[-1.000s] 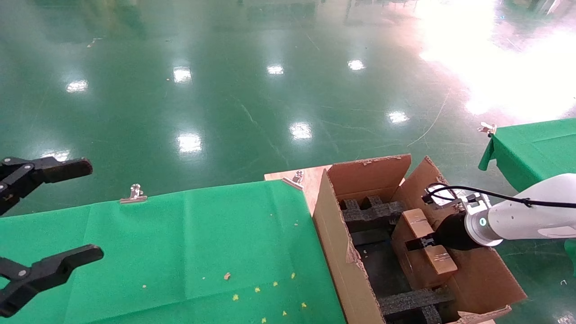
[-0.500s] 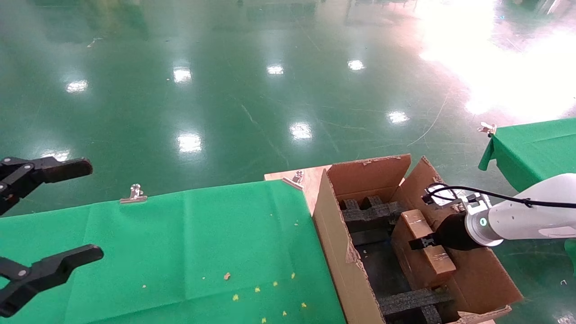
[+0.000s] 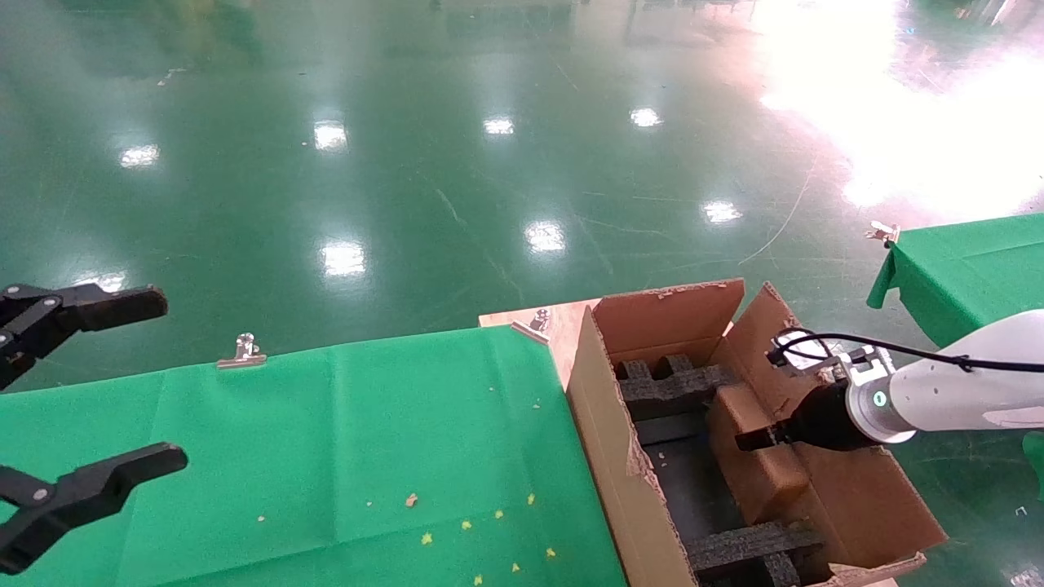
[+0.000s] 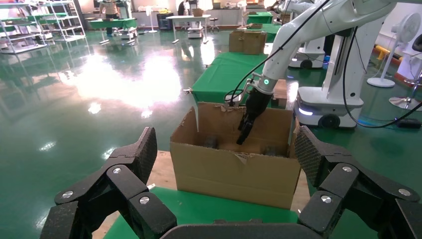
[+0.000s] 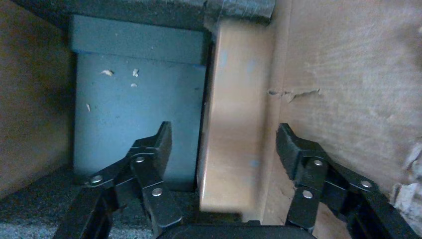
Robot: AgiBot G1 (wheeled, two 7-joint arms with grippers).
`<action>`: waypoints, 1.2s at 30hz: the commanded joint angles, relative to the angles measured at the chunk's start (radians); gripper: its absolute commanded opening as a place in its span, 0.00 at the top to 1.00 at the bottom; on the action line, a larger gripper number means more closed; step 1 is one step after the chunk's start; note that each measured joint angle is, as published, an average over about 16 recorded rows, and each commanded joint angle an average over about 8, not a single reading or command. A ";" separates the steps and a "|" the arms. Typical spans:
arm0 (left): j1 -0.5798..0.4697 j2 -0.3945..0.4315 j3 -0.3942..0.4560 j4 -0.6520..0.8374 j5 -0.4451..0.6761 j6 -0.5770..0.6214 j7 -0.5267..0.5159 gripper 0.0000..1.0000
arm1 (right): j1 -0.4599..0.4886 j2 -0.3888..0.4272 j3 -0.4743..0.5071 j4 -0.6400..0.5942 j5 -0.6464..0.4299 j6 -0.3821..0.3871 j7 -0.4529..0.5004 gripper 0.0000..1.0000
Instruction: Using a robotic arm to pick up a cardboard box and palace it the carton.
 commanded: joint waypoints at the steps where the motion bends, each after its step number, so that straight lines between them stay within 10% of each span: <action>1: 0.000 0.000 0.000 0.000 0.000 0.000 0.000 0.00 | 0.004 0.003 0.000 0.005 -0.002 0.001 0.000 0.00; 19: 0.000 0.000 0.000 0.000 0.000 0.000 0.000 0.00 | 0.214 0.091 0.092 0.267 -0.003 0.040 -0.056 0.00; 36: 0.000 0.000 0.000 0.000 0.000 0.000 0.000 0.00 | 0.292 0.190 0.233 0.526 0.220 -0.061 -0.201 0.00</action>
